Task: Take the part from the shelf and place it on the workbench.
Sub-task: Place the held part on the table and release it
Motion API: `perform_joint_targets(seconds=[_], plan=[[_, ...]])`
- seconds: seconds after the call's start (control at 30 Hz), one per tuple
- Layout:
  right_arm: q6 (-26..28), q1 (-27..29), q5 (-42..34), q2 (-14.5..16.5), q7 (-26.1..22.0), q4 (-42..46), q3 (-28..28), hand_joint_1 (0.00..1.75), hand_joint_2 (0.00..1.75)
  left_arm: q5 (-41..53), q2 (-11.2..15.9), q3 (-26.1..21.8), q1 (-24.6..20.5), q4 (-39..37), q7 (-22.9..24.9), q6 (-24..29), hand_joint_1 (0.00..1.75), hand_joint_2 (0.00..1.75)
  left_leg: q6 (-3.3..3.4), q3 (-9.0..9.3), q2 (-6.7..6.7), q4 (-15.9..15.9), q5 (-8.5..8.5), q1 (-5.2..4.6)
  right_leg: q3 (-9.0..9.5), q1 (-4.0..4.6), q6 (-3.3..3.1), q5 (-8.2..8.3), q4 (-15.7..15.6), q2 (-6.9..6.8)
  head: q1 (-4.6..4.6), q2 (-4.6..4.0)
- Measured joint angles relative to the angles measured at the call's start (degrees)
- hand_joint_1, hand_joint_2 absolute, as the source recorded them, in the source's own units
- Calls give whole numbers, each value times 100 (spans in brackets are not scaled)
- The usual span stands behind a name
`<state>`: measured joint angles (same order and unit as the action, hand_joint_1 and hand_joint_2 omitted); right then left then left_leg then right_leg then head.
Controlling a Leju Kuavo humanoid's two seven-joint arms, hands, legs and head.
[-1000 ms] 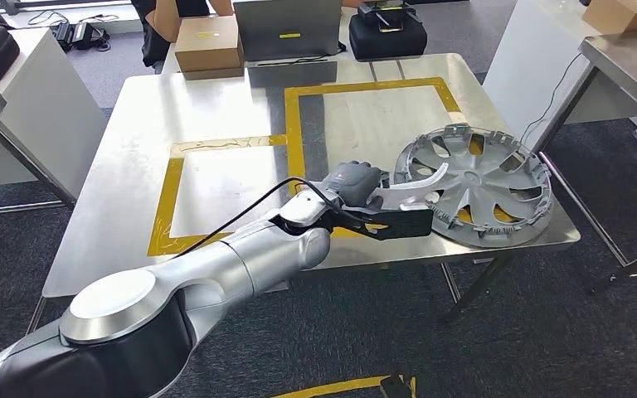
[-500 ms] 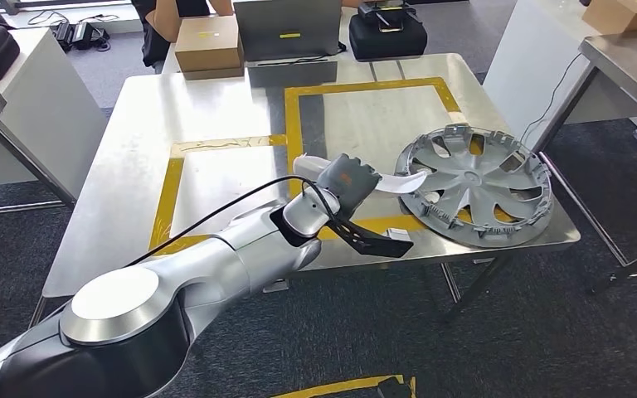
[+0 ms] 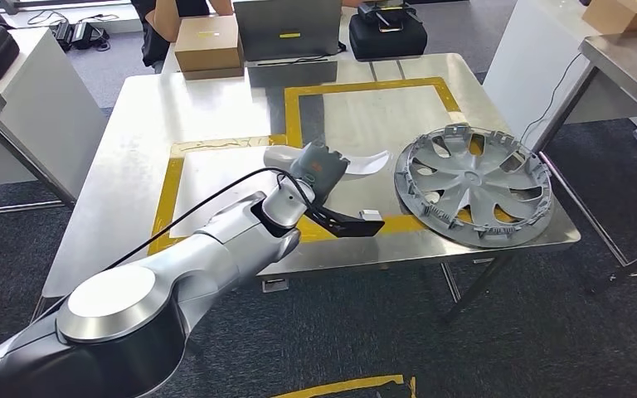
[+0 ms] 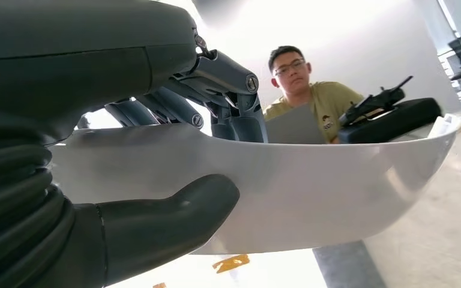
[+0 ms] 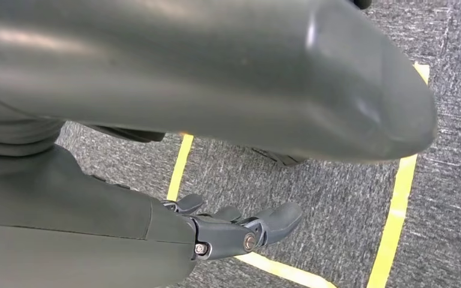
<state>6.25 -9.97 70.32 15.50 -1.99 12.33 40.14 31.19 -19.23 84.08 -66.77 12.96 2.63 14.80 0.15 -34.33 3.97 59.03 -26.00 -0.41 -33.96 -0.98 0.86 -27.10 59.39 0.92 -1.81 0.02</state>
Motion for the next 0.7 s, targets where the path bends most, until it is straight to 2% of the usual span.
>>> perform_joint_targets(seconds=[0.2, 0.7], plan=[[-15, 1, 69, 0, 7, 0, -10, 0, 0, 66, 232, -70, 1, -114, 193, 211, 175, 175, -1, 1, 0, 0, 2, 1, 0, 1, 0, 0, 0, 1, 0, 0], [-15, 6, 102, -2, 8, 0, -21, 0, 0, 120, 797, -274, 5, -233, 448, 220, 175, 175, -1, 0, -1, 0, 2, 2, 0, 2, 0, 0, 0, 3, 0, 0]])
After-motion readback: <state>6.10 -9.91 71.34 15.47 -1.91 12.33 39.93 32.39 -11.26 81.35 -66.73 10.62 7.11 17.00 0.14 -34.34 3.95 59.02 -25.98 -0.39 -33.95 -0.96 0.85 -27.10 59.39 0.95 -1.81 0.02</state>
